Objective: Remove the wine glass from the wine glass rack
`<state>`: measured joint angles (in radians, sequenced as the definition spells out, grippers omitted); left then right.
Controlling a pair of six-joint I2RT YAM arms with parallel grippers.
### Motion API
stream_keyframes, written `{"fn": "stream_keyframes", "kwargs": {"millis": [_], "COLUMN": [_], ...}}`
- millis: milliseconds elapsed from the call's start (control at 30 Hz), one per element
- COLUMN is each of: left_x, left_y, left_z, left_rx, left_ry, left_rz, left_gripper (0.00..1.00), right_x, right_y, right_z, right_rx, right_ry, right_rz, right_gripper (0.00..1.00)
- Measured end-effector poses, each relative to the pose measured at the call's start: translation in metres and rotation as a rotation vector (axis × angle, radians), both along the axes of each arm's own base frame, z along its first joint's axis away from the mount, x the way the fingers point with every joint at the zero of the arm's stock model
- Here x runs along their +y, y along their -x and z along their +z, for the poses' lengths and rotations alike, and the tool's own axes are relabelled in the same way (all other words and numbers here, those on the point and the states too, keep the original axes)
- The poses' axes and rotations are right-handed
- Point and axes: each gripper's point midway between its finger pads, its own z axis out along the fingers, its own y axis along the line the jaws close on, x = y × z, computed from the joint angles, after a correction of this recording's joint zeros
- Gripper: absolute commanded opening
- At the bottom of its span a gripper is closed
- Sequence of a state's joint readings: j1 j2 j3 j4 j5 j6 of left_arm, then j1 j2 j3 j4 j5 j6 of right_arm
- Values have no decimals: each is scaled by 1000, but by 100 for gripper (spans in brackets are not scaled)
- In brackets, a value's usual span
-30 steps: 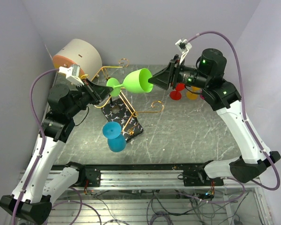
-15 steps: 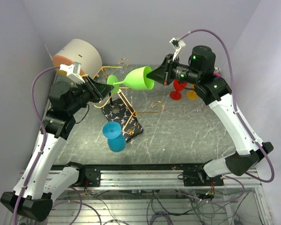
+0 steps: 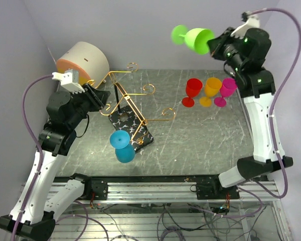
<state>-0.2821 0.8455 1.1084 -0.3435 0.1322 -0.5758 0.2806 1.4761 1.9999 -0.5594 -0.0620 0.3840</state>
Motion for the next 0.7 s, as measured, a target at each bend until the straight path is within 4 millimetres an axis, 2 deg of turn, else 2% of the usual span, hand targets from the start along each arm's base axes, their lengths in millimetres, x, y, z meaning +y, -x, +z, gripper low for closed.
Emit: {"fn": "stream_keyframes", "kwargs": {"millis": [67, 167, 200, 267, 367, 467, 533, 633, 700], "left_x": [11, 22, 27, 33, 41, 46, 48, 52, 55], "left_y": [0, -2, -3, -5, -9, -13, -15, -16, -16], "left_z": [-1, -4, -7, -14, -29, -41, -50, -61, -66], "left_rx": [-14, -18, -15, -4, 26, 51, 70, 92, 104], "left_ry": [-38, -80, -95, -120, -153, -176, -190, -205, -213], "left_rz": [50, 106, 129, 164, 207, 235, 251, 272, 285], "left_gripper": [42, 42, 42, 41, 41, 41, 41, 40, 40], "right_x": [-45, -95, -112, -133, -152, -161, -168, -177, -183], "right_y": [-22, -41, -44, -39, -15, 17, 37, 52, 61], "right_z": [-2, -25, -41, -70, -115, -142, -149, -156, -172], "right_rx": [29, 126, 181, 284, 432, 531, 570, 596, 638], "right_ry": [8, 32, 44, 64, 83, 89, 83, 70, 58], "right_rz": [-163, -341, -402, -487, -591, -643, -672, -695, -693], "right_gripper": [0, 0, 0, 0, 0, 0, 0, 0, 0]}}
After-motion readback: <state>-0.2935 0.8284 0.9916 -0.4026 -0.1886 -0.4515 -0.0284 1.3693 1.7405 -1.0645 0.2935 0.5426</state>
